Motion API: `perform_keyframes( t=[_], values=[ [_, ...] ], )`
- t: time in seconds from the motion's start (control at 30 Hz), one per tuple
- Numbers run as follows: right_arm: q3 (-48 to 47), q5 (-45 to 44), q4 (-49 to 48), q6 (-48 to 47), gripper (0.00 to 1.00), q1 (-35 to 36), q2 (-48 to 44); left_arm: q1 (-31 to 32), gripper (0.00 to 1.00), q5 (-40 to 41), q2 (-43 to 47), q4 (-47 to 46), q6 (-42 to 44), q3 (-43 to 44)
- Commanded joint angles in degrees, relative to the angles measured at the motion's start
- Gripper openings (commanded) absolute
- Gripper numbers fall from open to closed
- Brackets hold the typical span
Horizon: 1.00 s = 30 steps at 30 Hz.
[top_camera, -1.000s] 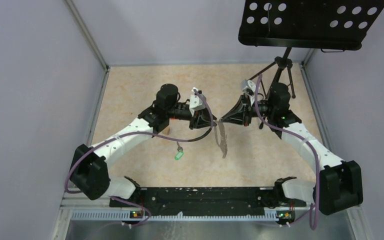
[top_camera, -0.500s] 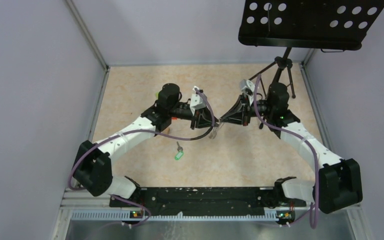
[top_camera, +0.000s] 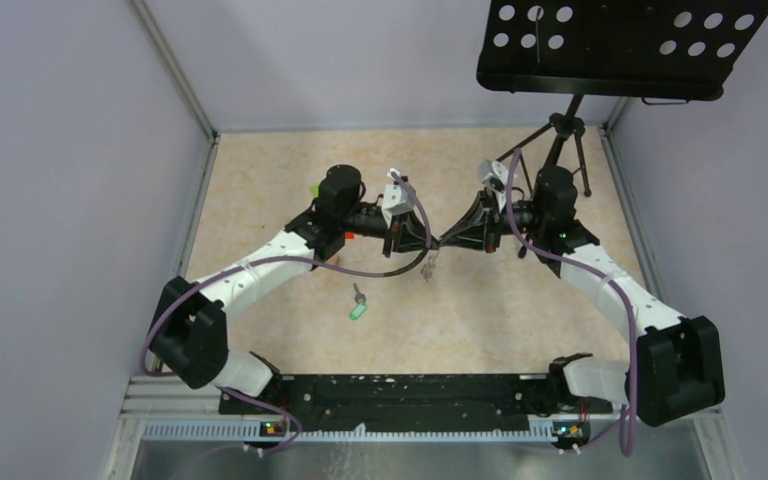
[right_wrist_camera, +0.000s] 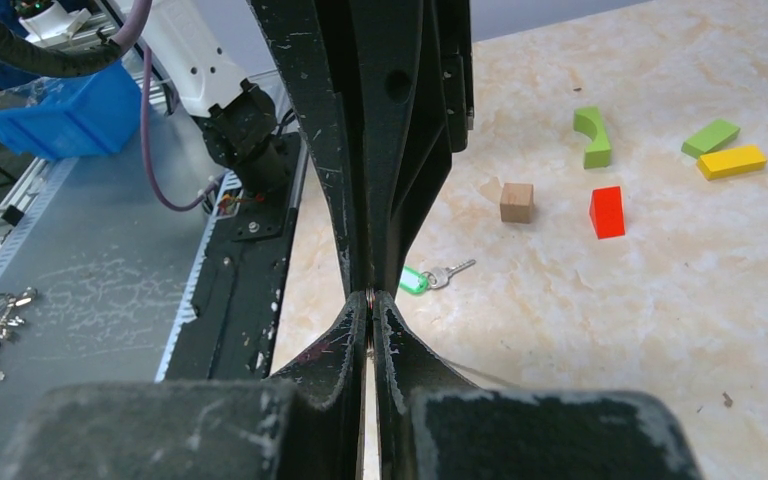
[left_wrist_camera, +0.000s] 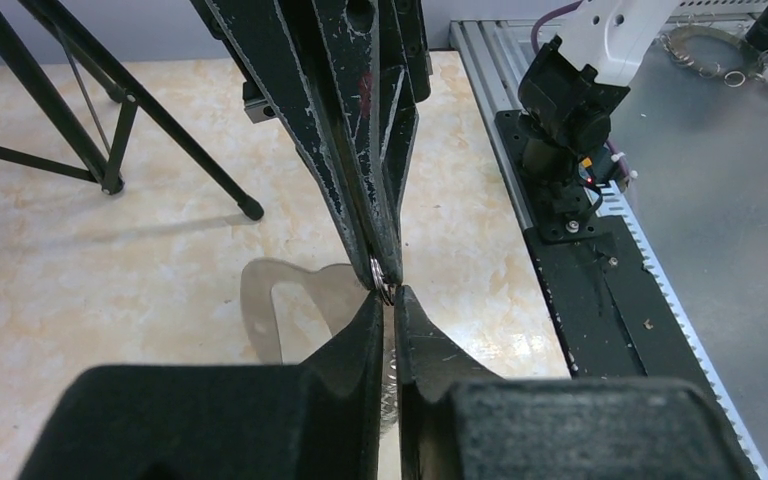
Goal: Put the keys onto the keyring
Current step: Adjust the keyring.
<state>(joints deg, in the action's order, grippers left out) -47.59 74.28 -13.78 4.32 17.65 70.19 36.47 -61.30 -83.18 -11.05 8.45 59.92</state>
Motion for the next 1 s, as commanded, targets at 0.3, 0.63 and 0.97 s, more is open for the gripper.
perform_keyframes(
  t=[0.3,0.63,0.97],
  values=[
    [-1.0,-0.41,2.52,-5.53,0.01,0.7,0.59,-0.08,0.0,0.05,-0.57,0.25,0.41,4.39],
    [-2.84,-7.36,12.34,-15.06,0.19,0.61,-0.91,-0.03,0.0,3.55,1.36,7.52,6.16,4.73],
    [-4.66,-9.48,18.61,-21.32,0.34,1.34,-1.71,1.38,0.0,6.18,-0.48,17.07,11.74,7.79]
  ],
)
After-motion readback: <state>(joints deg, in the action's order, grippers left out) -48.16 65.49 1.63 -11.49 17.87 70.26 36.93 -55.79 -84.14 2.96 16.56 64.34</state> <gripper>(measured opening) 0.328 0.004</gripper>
